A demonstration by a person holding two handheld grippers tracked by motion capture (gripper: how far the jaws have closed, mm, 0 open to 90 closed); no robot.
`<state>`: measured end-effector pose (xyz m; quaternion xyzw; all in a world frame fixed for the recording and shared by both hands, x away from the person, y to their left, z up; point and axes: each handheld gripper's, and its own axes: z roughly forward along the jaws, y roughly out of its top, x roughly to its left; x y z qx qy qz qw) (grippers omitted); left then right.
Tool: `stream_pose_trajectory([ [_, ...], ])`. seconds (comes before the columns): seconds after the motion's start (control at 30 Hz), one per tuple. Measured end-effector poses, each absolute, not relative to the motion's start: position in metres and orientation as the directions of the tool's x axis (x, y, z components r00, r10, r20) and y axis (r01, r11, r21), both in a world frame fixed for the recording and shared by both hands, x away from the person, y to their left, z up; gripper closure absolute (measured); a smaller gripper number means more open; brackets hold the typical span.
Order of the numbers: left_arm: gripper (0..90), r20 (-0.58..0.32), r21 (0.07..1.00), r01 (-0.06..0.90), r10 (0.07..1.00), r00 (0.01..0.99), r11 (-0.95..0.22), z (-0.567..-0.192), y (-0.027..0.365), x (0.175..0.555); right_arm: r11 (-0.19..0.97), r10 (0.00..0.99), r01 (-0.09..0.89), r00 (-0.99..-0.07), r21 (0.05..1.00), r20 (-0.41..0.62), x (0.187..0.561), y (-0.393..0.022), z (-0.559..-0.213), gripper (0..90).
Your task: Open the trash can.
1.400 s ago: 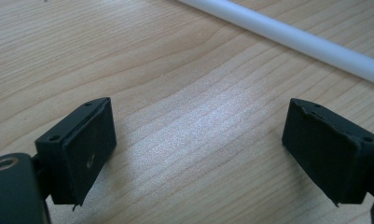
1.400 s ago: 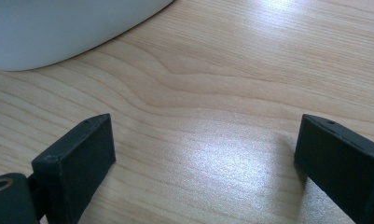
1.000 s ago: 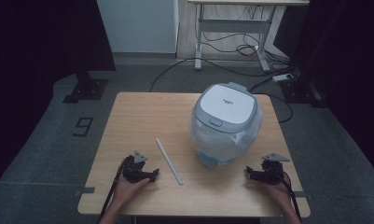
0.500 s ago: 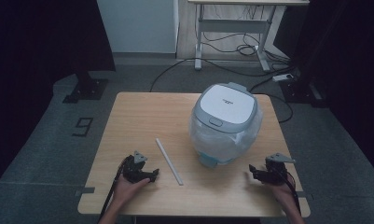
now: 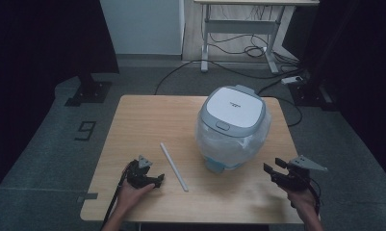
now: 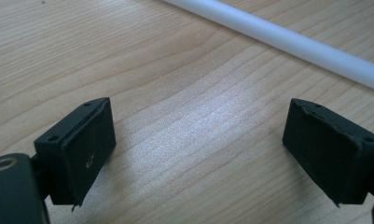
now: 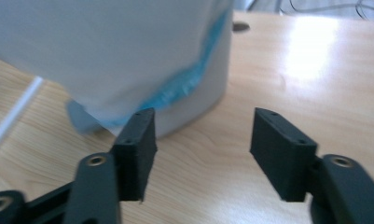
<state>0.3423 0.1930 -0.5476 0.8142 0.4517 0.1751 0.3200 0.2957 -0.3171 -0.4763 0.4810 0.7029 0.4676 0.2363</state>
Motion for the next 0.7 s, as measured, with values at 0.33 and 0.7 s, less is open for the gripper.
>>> stream_pose_trajectory([
  [0.33, 8.6, -0.005, 0.68, 0.624, 0.848, 0.531, -0.386, -0.548, 0.193, 0.343, 0.046, 0.844, 0.369, -0.511, 0.928, 0.161, 0.282, -0.316, -0.432, 69.7],
  [0.7, 8.7, -0.006, 0.68, 0.624, 0.848, 0.53, -0.386, -0.548, 0.193, 0.343, 0.047, 0.816, 0.324, -0.558, 0.945, 0.15, 0.288, -0.312, -0.4, 89.7],
])
